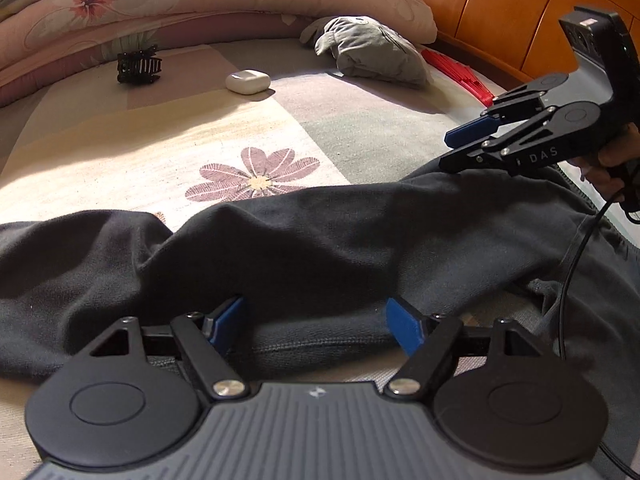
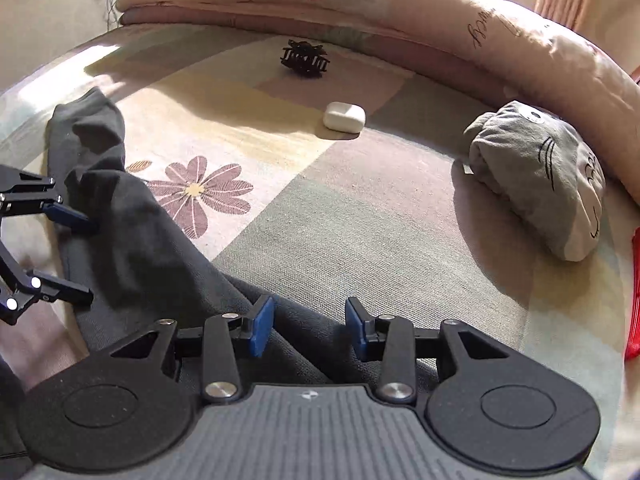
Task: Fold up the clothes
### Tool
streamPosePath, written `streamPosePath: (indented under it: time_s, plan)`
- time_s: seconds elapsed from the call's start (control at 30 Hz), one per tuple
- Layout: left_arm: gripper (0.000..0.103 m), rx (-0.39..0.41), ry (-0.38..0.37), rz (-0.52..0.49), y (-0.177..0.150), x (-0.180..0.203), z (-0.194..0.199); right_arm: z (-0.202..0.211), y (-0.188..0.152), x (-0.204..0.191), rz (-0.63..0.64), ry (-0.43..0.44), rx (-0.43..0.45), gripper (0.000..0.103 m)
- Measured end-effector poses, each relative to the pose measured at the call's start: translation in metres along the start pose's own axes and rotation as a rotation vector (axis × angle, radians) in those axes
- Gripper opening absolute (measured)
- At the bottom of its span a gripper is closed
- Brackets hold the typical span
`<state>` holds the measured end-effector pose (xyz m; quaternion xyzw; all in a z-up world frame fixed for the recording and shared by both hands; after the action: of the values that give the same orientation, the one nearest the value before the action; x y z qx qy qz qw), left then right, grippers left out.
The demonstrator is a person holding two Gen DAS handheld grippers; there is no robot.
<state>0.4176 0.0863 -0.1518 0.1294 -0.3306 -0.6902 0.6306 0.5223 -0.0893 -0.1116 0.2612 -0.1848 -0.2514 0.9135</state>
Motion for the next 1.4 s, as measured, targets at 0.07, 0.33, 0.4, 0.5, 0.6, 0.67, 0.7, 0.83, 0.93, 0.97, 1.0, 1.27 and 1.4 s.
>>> streamPosePath:
  time_s: [0.07,0.33,0.4,0.5,0.6,0.67,0.7,0.83,0.93,0.97,1.0,1.27,1.4]
  plan:
    - [0.079,-0.006,0.009,0.012,0.001,0.001,-0.001,-0.006,0.001,-0.005,0.066,0.004,-0.015,0.046]
    - [0.079,-0.020,0.028,0.006,-0.002,0.003,-0.001,-0.029,0.002,-0.004,0.272,0.102,-0.061,0.046]
    - [0.079,-0.015,0.021,0.012,-0.003,0.002,-0.001,-0.033,0.003,0.001,0.280,0.170,-0.090,0.047]
    - [0.080,-0.008,0.013,0.025,-0.003,0.001,-0.001,-0.034,0.000,0.002,0.266,0.292,-0.153,0.046]
    - [0.082,-0.001,0.019,0.012,-0.003,0.003,-0.003,-0.034,-0.006,0.003,0.264,0.384,-0.171,0.046]
    - [0.085,0.004,0.027,0.002,-0.003,0.005,-0.005,-0.040,-0.002,0.010,0.223,0.428,-0.168,0.042]
    - [0.086,0.007,0.031,-0.002,-0.004,0.006,-0.006,-0.041,-0.001,0.011,0.207,0.444,-0.172,0.042]
    - [0.088,0.017,0.044,-0.013,-0.004,0.008,-0.008,-0.039,-0.003,0.010,0.172,0.506,-0.202,0.043]
    - [0.088,0.018,0.043,-0.011,-0.004,0.008,-0.009,-0.033,-0.011,0.005,0.195,0.559,-0.226,0.042]
    - [0.088,0.018,0.043,-0.009,-0.003,0.008,-0.009,-0.034,-0.010,0.006,0.189,0.553,-0.215,0.038]
    - [0.088,0.018,0.044,-0.005,-0.003,0.008,-0.009,-0.035,-0.010,0.006,0.184,0.547,-0.203,0.028]
    - [0.089,0.017,0.054,0.009,-0.001,0.009,-0.009,-0.033,-0.010,0.004,0.173,0.457,-0.092,0.003]
    - [0.088,0.021,0.049,0.028,0.004,0.013,0.000,-0.022,-0.004,0.029,0.088,0.346,-0.010,0.003]
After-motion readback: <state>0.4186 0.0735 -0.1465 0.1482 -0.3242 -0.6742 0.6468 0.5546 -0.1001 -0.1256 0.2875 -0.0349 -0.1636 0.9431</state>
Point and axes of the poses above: each gripper's, at about its wrist camera, not at the fingertips, and z roughly against the way its jaws point, x to its right, y to its top, the point moved 7 cm from there along -z, roughly the way its jaws point, and after that the axes turned 10 degrees about z, right-handed, at the moved point
